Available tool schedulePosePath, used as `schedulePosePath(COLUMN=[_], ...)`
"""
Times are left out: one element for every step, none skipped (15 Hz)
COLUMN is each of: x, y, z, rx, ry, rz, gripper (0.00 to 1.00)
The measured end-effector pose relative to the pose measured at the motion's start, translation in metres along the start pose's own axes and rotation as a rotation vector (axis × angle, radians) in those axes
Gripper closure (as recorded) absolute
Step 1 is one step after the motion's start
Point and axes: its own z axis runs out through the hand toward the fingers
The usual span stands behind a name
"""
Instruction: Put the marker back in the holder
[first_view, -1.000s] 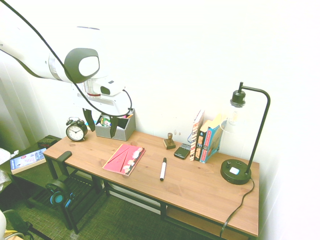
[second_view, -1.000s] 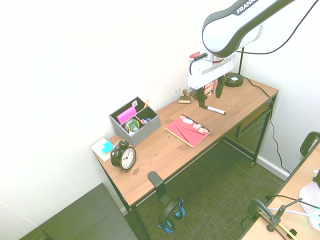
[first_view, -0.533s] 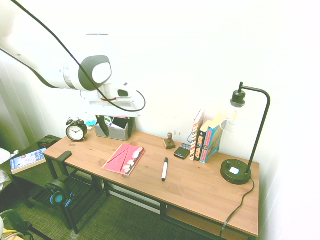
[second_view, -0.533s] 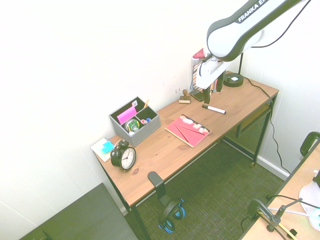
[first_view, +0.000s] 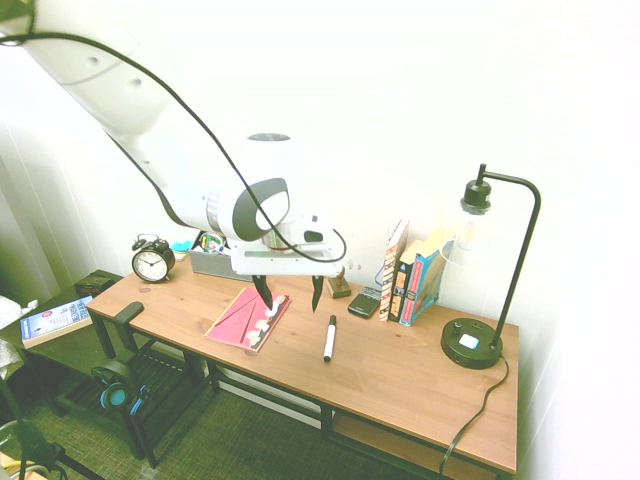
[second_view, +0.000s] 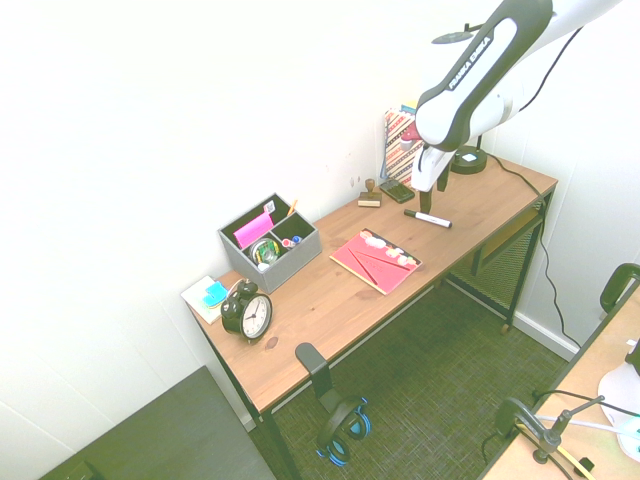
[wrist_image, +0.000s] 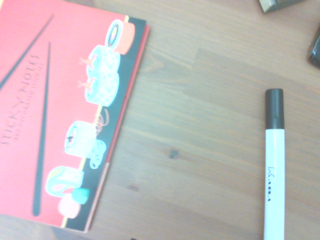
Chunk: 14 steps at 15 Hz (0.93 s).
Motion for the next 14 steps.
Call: schedulePosePath(x=[0.007, 0.013, 0.02, 0.025, 0.031, 0.037, 0.041, 0.043, 0.043, 0.043, 0.043, 0.044, 0.045, 0.046], y=[0.005, 0.01, 0.014, 0.018, 0.02, 0.021, 0.02, 0.02, 0.02, 0.021, 0.021, 0.02, 0.02, 0.02], z=[0.015, 0.027, 0.038, 0.047, 0.053, 0.059, 0.062, 0.066, 0.069, 0.072, 0.074, 0.074, 0.074, 0.074], rx=[-0.009, -0.018, -0.024, -0.025, -0.024, -0.023, -0.022, -0.021, -0.019, -0.019, -0.02, -0.02, -0.019, -0.019], ry=[-0.007, -0.01, -0.015, -0.02, -0.023, -0.024, -0.024, -0.028, -0.032, -0.037, -0.04, -0.042, -0.045, -0.054], rz=[-0.007, -0.013, -0.016, -0.019, -0.02, -0.021, -0.02, -0.018, -0.014, -0.012, -0.011, -0.01, -0.007, -0.002], gripper=[0.0, 1.0, 1.0, 1.0, 1.0, 1.0, 1.0, 1.0, 1.0, 1.0, 1.0, 1.0, 1.0, 1.0])
